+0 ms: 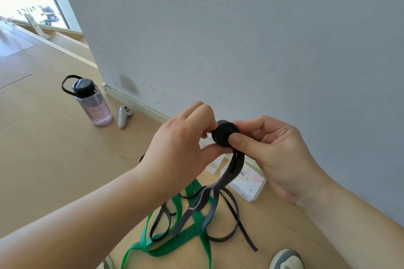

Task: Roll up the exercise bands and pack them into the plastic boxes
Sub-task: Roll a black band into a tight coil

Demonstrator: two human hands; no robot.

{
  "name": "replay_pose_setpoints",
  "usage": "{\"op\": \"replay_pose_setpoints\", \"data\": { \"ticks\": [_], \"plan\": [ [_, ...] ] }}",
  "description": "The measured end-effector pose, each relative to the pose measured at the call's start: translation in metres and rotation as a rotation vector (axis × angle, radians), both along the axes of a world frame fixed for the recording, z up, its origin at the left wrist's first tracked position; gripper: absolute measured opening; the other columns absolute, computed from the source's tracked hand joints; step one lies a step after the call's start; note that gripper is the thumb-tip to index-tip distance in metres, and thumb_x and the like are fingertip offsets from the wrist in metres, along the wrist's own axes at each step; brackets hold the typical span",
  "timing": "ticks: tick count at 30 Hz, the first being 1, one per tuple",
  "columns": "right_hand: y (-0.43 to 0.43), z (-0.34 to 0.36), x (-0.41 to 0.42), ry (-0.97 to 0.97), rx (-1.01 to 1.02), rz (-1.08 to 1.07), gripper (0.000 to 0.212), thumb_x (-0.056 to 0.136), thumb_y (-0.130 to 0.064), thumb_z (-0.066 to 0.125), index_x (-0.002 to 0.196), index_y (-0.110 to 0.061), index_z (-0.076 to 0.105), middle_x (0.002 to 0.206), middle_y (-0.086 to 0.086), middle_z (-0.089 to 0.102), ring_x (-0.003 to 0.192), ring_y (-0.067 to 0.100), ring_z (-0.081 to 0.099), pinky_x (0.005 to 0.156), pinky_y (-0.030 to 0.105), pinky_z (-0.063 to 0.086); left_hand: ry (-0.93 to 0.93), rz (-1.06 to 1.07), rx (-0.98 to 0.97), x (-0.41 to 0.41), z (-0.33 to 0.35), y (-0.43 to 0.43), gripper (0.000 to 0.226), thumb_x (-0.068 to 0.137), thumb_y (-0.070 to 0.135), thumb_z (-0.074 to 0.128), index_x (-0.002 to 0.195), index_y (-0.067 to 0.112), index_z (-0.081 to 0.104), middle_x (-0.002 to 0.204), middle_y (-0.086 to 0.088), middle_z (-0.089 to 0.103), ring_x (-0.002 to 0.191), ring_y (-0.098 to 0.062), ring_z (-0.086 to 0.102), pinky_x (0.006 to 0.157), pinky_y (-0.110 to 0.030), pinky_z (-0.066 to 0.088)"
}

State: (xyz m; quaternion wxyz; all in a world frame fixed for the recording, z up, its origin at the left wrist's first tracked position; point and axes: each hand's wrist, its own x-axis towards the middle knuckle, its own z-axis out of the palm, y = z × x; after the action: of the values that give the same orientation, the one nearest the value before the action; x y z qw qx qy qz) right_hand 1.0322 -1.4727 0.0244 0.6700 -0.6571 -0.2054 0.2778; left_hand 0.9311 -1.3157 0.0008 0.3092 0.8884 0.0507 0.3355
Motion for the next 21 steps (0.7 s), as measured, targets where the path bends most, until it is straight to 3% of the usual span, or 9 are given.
{"op": "replay_pose_setpoints", "data": {
  "ticks": [4, 7, 10, 15, 17, 21],
  "plan": [
    [-0.004, 0.007, 0.012, -0.152, -0.128, -0.063, 0.022, 0.081, 0.007, 0.077, 0.089, -0.013, 0.08, 0.092, 0.008, 0.082, 0.088, 0.029, 0.079, 0.089, 0.045, 0.061, 0.191, -0.137, -0.057, -0.005, -0.001, 0.005, 0.03, 0.089, 0.028, 0.078, 0.114, 0.021, 0.063, 0.102, 0.015, 0.064, 0.084, 0.0, 0.063, 0.075, -0.031, 0.059],
    [-0.006, 0.012, 0.013, -0.28, -0.203, -0.002, 0.025, 0.084, 0.006, 0.077, 0.09, -0.019, 0.081, 0.091, -0.001, 0.082, 0.09, 0.018, 0.079, 0.091, 0.039, 0.06, 0.252, -0.118, -0.308, -0.008, 0.002, 0.003, 0.038, 0.091, 0.025, 0.077, 0.126, 0.028, 0.062, 0.108, 0.018, 0.071, 0.095, -0.002, 0.07, 0.081, -0.027, 0.058],
    [-0.004, 0.013, 0.011, -0.398, -0.252, -0.015, 0.028, 0.084, 0.003, 0.078, 0.088, -0.025, 0.082, 0.089, -0.009, 0.081, 0.089, 0.009, 0.078, 0.09, 0.03, 0.06, 0.319, -0.118, -0.483, -0.007, 0.006, -0.004, 0.034, 0.09, 0.026, 0.078, 0.121, 0.033, 0.068, 0.102, 0.02, 0.074, 0.094, -0.004, 0.071, 0.08, -0.028, 0.059],
    [-0.003, 0.012, 0.005, -0.478, -0.251, 0.052, 0.035, 0.086, 0.005, 0.076, 0.087, -0.03, 0.081, 0.088, -0.012, 0.081, 0.087, 0.003, 0.076, 0.082, 0.014, 0.056, 0.324, -0.069, -0.517, -0.006, 0.007, -0.009, 0.03, 0.09, 0.021, 0.078, 0.117, 0.033, 0.071, 0.096, 0.016, 0.077, 0.09, -0.004, 0.073, 0.083, -0.027, 0.059],
    [-0.003, 0.01, 0.004, -0.447, -0.235, 0.046, 0.034, 0.083, 0.005, 0.079, 0.088, -0.029, 0.081, 0.087, -0.01, 0.081, 0.086, 0.006, 0.077, 0.081, 0.016, 0.058, 0.325, -0.067, -0.559, -0.006, 0.009, -0.008, 0.028, 0.09, 0.013, 0.076, 0.112, 0.03, 0.072, 0.093, 0.015, 0.078, 0.09, -0.002, 0.074, 0.086, -0.025, 0.059],
    [-0.003, 0.008, 0.006, -0.178, -0.045, -0.07, 0.025, 0.065, -0.005, 0.088, 0.087, -0.011, 0.077, 0.086, 0.006, 0.082, 0.082, 0.022, 0.08, 0.075, 0.027, 0.062, 0.249, -0.021, -0.685, -0.005, 0.012, -0.011, 0.026, 0.091, 0.011, 0.076, 0.11, 0.027, 0.071, 0.094, 0.008, 0.078, 0.09, -0.006, 0.075, 0.089, -0.032, 0.061]
  ]
}}
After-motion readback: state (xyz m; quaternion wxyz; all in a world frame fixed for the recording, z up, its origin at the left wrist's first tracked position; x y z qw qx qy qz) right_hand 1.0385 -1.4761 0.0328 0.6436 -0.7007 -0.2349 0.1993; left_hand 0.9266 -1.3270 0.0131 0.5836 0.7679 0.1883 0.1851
